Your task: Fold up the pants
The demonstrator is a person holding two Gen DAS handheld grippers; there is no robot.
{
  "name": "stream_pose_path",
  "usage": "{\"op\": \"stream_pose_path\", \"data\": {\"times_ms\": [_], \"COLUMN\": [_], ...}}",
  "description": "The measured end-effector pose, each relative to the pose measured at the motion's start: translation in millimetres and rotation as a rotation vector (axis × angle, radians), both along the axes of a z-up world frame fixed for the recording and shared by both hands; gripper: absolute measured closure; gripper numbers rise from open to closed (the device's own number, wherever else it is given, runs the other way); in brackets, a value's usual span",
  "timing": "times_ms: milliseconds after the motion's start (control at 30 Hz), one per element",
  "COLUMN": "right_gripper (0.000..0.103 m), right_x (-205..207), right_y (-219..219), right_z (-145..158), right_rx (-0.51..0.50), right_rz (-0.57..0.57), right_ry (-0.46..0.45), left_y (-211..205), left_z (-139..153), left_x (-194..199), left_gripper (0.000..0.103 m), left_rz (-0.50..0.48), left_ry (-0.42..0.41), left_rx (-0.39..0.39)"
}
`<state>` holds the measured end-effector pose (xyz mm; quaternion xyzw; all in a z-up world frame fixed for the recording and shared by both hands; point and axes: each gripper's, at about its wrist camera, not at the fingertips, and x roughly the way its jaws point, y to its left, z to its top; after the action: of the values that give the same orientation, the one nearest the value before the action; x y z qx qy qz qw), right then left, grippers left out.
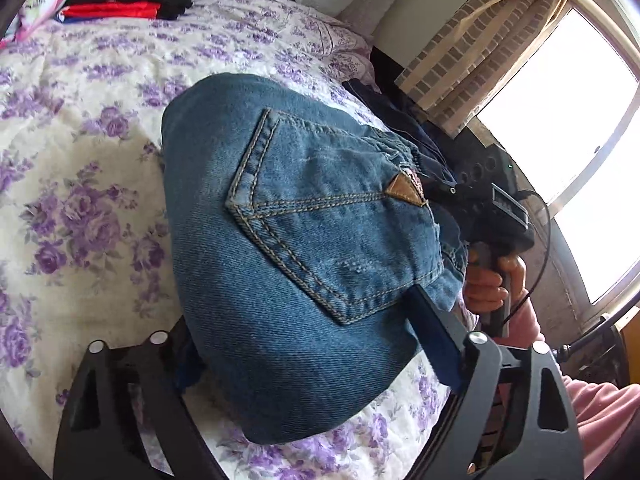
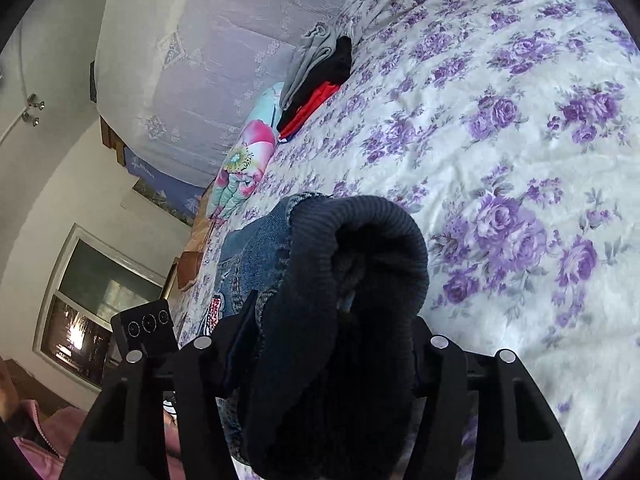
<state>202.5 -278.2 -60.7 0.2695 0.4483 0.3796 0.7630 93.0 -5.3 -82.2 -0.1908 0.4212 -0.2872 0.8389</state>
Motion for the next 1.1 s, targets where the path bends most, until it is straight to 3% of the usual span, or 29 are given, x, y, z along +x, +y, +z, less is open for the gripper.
{"op": "stream_pose_path", "data": {"times_ms": [100,267,400,600,733,800,867,900,967,1033,1100], "right_gripper": [0.048,0.048,0.048,0.048,0.048,0.048,0.047,0.044,0.042,0.029,0.026], "right_x": [-5,13,63,160,221,243,258,260,259,252,240], "right_y": [14,50,102,181,214,228,238,235,230,232,231], "right_z": [28,72,95,99,64,29,-16,-28,-22,-12,2], "right_rx": [0.011,0.027,0.049,0.058,0.051,-0.006,-0.083,-0.032,0.001,-0.095,-0.193], "right_rz": [0.013,0.069,0.116,0.16,0.161,0.156,0.129,0.112,0.109,0.094,0.056], "right_ry": [-0.061,-0.131,-0.159,-0.159,-0.107,-0.078,-0.026,-0.037,-0.038,-0.075,-0.13], "left_y": [9,43,80,142,179,196,205,207,208,205,204], "left_z": [10,41,73,96,68,35,-12,-23,-13,-10,-7], "left_x": [-5,-6,12,84,138,163,185,188,185,177,173], "left_gripper": [0.027,0.027,0.027,0.027,0.025,0.025,0.022,0.019,0.019,0.014,0.013], "left_rz": [0.008,0.061,0.121,0.224,0.26,0.278,0.296,0.297,0.279,0.293,0.304], "left_ry": [-0.008,-0.069,-0.139,-0.18,-0.149,-0.078,0.046,0.059,0.031,-0.007,-0.008], "left_rx": [-0.028,-0.035,0.043,0.153,0.15,0.116,0.117,0.121,0.115,0.173,0.217]}}
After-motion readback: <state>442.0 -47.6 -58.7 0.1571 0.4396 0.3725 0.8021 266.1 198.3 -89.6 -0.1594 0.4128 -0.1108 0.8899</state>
